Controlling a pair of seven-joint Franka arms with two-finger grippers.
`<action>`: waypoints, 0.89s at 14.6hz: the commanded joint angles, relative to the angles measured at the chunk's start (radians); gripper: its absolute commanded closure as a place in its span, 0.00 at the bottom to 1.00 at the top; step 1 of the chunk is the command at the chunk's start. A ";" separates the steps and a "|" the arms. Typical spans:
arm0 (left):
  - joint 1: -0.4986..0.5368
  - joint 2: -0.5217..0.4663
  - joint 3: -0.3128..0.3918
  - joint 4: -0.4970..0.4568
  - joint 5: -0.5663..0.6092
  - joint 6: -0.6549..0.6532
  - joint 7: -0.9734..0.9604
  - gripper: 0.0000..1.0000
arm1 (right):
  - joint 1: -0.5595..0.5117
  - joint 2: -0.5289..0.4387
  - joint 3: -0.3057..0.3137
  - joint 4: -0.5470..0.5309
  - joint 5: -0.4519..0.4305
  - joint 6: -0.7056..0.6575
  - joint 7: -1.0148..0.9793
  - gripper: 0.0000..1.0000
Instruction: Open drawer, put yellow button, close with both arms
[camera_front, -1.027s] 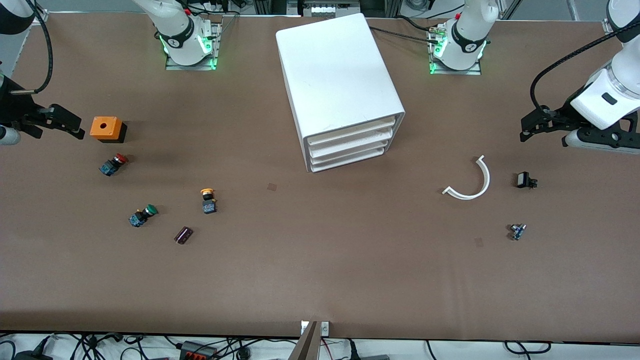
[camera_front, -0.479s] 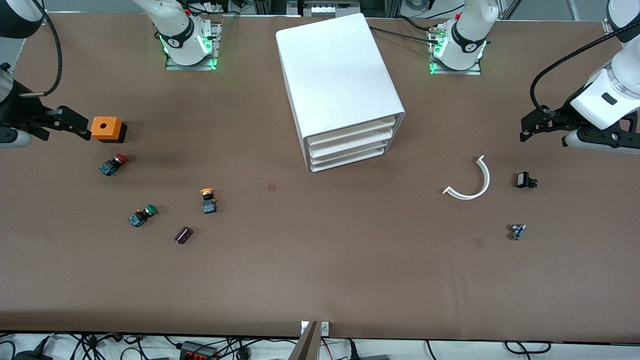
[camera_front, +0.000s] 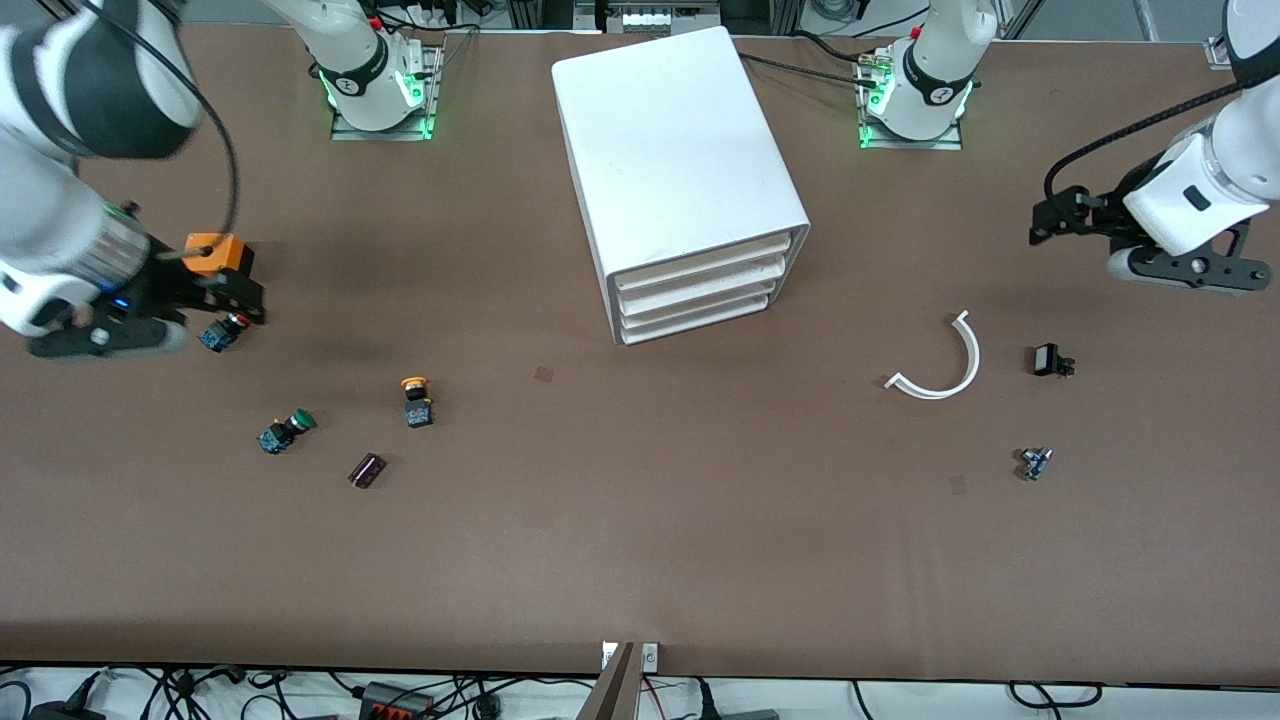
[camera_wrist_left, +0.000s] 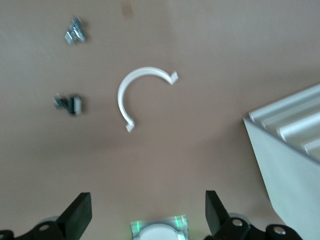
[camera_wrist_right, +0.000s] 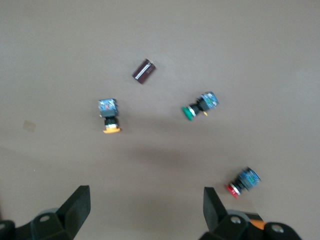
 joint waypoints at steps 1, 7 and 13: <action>-0.010 0.131 -0.002 0.146 -0.081 -0.145 0.021 0.00 | 0.051 0.091 -0.002 0.038 -0.002 0.070 0.006 0.00; -0.003 0.263 -0.008 0.148 -0.380 -0.134 0.026 0.00 | 0.130 0.279 0.000 0.038 0.001 0.243 0.007 0.00; -0.031 0.391 -0.032 0.062 -0.713 -0.041 0.267 0.00 | 0.145 0.405 0.000 0.038 0.020 0.305 0.044 0.00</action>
